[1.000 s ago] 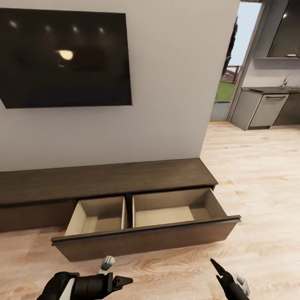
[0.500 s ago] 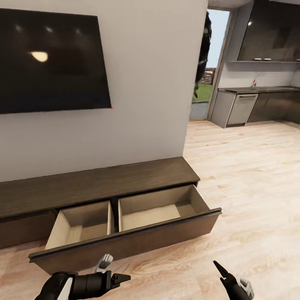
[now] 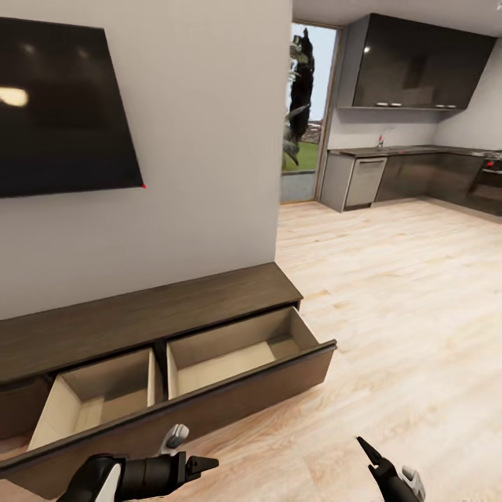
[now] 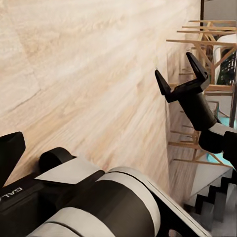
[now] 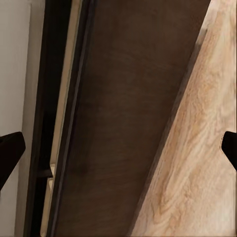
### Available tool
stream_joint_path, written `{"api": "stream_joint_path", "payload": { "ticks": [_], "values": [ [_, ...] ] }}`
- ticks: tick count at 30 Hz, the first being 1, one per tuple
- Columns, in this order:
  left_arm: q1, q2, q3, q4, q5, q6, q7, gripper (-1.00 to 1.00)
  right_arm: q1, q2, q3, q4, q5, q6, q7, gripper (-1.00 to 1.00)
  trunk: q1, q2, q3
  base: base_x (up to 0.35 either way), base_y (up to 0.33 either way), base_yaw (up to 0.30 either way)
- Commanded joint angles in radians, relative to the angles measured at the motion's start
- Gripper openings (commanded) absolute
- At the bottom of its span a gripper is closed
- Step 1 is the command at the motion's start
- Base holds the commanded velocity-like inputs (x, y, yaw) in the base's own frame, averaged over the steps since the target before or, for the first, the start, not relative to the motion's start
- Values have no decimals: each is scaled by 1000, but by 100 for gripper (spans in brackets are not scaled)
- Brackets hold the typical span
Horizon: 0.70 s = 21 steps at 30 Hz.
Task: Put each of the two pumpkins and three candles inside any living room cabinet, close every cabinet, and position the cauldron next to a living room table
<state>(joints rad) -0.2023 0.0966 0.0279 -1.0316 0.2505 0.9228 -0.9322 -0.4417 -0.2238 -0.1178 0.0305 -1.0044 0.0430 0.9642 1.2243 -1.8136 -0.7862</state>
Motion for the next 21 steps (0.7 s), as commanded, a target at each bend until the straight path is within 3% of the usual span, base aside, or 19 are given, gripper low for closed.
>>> {"api": "stream_joint_path", "payload": {
  "ticks": [1,10,21],
  "values": [
    [0,0,1,-1,0,4,-3,100,-2,0,-8,3,3,5,5,100,0,0,0,110,-144,-214],
    [0,-4,-1,-1,-2,2,-1,100,-2,0,-8,3,3,6,5,100,0,0,0,218,-163,-62],
    [0,-3,-2,-1,-2,2,0,100,-2,0,-8,3,3,6,5,100,0,0,0,240,-204,-259]
  ]
}}
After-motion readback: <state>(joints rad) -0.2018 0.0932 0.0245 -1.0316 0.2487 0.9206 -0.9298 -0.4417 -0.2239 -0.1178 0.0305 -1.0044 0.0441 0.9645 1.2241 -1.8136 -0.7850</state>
